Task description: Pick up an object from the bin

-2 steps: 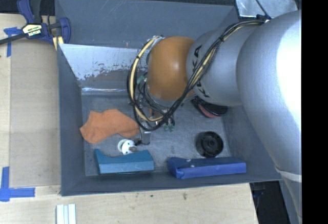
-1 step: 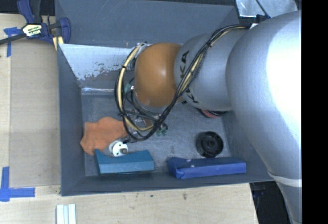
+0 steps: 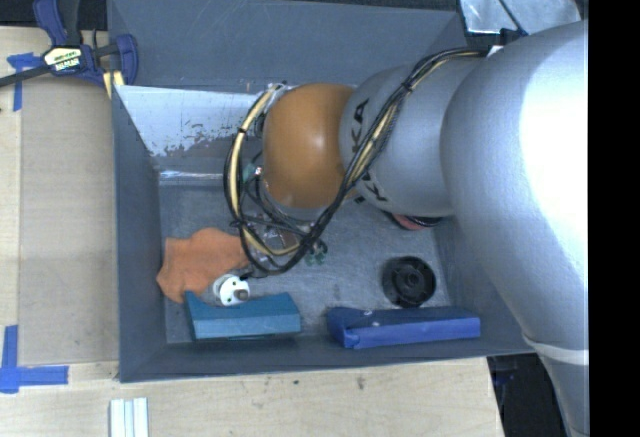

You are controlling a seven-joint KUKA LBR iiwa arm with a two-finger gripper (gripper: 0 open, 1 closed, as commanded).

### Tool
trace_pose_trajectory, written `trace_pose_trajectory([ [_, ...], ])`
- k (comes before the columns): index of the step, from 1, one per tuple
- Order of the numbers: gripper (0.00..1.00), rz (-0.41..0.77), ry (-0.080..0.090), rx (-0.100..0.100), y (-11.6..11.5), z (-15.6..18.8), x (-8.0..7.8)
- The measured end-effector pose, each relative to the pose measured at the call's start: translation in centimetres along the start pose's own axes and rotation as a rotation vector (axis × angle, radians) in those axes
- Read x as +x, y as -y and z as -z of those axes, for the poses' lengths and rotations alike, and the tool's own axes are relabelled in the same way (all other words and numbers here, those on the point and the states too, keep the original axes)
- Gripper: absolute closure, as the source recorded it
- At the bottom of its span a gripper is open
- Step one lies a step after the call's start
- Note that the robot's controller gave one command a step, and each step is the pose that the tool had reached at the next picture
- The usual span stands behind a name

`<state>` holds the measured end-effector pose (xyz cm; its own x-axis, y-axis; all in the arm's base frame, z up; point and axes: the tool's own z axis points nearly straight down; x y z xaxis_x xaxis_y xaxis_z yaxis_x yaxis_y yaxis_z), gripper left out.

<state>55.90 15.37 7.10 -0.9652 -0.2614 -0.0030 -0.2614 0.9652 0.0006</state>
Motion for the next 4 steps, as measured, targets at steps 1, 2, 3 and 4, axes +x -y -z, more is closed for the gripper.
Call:
trace_pose_trajectory([
  [1,1.0,0.009,0.0,0.0,-2.4,11.7,-2.1],
  [2,1.0,0.009,0.0,0.0,-2.4,11.7,-2.1],
  [3,1.0,-0.013,0.001,0.0,-2.2,10.4,-1.4],
  [4,1.0,-0.008,-0.007,0.001,-2.6,14.6,-1.7],
])
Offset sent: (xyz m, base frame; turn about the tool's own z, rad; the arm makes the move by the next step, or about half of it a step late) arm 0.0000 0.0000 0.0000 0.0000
